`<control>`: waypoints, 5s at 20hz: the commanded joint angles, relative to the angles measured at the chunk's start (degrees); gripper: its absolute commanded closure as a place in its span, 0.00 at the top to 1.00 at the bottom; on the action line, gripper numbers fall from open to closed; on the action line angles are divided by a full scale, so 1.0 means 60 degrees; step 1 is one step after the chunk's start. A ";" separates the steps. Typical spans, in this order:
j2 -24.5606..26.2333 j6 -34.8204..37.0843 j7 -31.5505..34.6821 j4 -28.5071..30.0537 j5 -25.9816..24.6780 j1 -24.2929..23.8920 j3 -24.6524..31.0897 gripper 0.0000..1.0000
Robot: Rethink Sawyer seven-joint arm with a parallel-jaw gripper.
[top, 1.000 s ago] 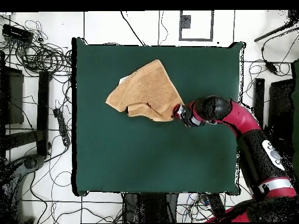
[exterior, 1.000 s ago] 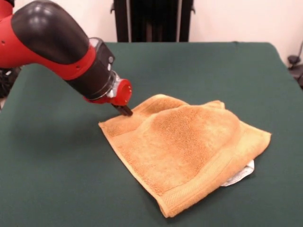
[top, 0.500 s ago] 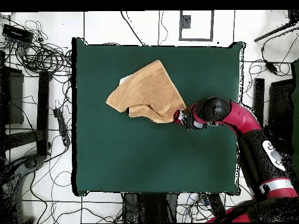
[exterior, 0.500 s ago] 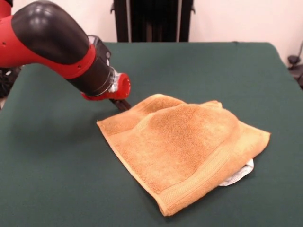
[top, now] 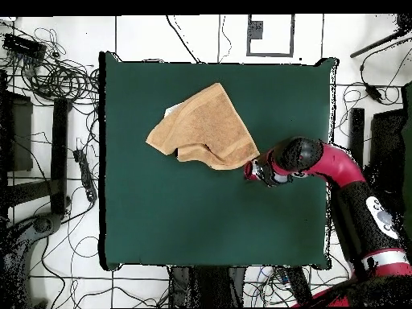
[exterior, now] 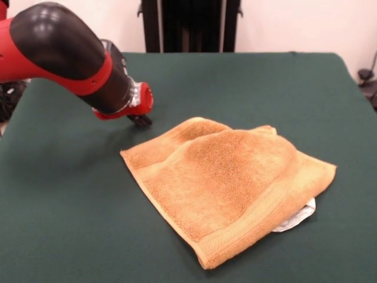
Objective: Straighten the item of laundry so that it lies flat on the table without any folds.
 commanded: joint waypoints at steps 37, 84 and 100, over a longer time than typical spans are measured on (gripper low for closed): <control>0.0412 -0.0971 0.0576 -0.1022 0.2517 0.2271 -0.0550 0.00; 0.1044 -0.0928 -0.4352 -0.0624 0.0013 0.0662 -0.1417 0.00; 0.1103 -0.0625 -0.5003 -0.0680 -0.0503 0.0162 -0.1095 0.00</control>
